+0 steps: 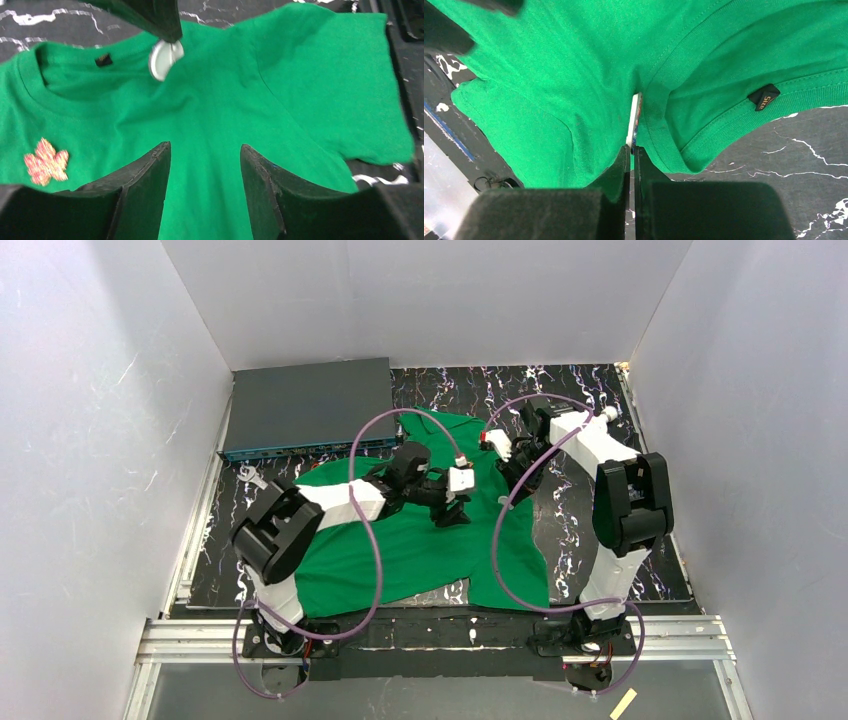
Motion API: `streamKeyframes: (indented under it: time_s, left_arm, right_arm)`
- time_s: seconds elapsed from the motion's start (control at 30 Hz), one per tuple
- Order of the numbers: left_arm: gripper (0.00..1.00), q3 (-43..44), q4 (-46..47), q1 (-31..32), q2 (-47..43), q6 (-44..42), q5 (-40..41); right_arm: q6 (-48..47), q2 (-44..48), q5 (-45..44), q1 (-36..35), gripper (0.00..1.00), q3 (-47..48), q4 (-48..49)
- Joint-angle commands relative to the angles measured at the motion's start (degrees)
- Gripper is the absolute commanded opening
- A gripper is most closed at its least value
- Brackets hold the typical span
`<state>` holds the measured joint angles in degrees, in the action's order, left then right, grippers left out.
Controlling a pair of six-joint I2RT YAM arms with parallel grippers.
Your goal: Remove the brooch from the garment
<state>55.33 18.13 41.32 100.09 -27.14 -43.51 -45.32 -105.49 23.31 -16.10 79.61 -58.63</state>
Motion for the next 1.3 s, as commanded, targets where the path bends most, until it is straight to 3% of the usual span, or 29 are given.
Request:
streamKeyframes:
  time_s: [0.0,0.4,0.83,1.07,1.27]
  left_arm:
    - [0.5,5.4,11.1,2.5,4.4,-1.1,3.4]
    - [0.42,12.5,15.0,5.8,14.6,-3.8,7.7]
    - [0.4,14.4,14.9,7.0,17.2,-4.3,8.3]
    - [0.29,14.3,14.4,7.2,17.6,-4.4,7.0]
    - [0.27,14.0,13.9,7.4,17.7,-4.3,6.4]
  right_arm:
    - [-1.7,-1.2,3.5,1.2,0.01,3.0,-3.0]
    - [-2.0,-2.0,6.6,1.5,0.01,3.1,-4.5]
    - [-4.8,-2.7,7.7,1.5,0.01,3.6,-6.9]
    - [-5.0,-3.3,8.4,1.5,0.01,4.6,-7.3]
    - [-5.9,-3.6,8.9,1.5,0.01,5.5,-8.1]
